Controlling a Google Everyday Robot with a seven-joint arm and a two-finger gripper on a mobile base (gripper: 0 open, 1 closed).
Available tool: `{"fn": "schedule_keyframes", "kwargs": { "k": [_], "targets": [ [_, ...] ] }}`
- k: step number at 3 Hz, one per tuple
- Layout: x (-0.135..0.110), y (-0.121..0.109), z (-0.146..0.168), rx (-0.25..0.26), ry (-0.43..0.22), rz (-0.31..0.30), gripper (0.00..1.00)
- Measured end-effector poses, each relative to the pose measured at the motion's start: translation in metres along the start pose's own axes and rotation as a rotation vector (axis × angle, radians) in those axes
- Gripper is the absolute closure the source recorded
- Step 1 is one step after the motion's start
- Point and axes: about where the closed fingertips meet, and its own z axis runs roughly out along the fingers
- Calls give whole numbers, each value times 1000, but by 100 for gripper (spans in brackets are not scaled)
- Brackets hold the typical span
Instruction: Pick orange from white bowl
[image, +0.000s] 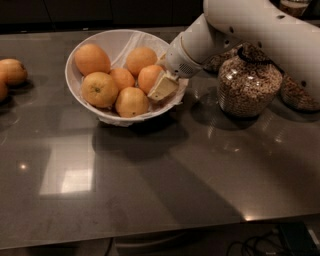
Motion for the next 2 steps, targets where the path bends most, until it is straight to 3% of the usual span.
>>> {"fn": "schedule_keyframes", "kwargs": {
  "k": [2],
  "targets": [
    [-8, -6, -24, 52, -4, -14, 100]
  ]
}}
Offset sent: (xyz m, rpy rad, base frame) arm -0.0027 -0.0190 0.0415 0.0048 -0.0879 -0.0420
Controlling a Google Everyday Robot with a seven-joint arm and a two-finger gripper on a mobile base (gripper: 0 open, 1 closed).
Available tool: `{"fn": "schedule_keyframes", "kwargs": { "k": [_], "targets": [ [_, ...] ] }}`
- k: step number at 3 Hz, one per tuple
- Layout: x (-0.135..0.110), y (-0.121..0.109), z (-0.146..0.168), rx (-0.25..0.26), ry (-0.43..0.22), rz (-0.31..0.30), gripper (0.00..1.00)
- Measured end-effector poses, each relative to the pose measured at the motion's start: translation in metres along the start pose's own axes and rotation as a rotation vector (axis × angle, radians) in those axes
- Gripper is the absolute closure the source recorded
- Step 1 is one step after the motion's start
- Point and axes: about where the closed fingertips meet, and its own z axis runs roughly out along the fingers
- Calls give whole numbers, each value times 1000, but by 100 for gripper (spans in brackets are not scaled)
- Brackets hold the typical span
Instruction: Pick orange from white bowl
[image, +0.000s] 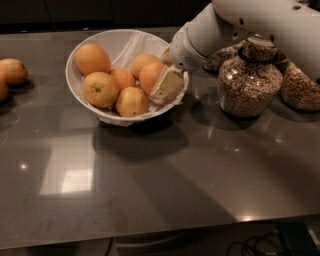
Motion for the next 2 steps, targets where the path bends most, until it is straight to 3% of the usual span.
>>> {"fn": "schedule_keyframes", "kwargs": {
  "k": [1, 2],
  "targets": [
    [-9, -5, -15, 22, -7, -29, 100],
    [-37, -12, -48, 40, -56, -111, 100]
  ]
}}
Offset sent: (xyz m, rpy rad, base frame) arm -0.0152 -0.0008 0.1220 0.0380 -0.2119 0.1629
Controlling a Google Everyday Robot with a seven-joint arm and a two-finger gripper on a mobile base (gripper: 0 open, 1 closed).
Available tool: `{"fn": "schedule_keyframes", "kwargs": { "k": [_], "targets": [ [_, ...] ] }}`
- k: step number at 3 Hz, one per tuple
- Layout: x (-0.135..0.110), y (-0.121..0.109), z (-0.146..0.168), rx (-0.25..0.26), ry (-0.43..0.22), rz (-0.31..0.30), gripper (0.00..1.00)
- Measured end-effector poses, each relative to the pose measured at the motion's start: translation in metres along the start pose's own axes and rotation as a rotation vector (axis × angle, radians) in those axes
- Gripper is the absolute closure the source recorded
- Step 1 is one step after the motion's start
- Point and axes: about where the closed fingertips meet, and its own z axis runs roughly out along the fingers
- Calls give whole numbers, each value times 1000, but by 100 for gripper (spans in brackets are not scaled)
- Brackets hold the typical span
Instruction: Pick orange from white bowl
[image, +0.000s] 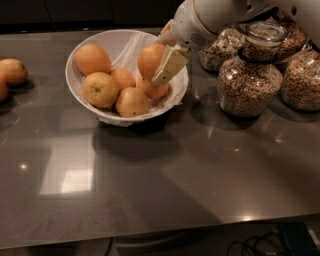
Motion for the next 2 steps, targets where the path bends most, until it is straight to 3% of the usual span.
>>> {"fn": "schedule_keyframes", "kwargs": {
  "k": [1, 2],
  "targets": [
    [-25, -12, -31, 35, -43, -76, 100],
    [-27, -13, -33, 40, -45, -81, 100]
  ]
}}
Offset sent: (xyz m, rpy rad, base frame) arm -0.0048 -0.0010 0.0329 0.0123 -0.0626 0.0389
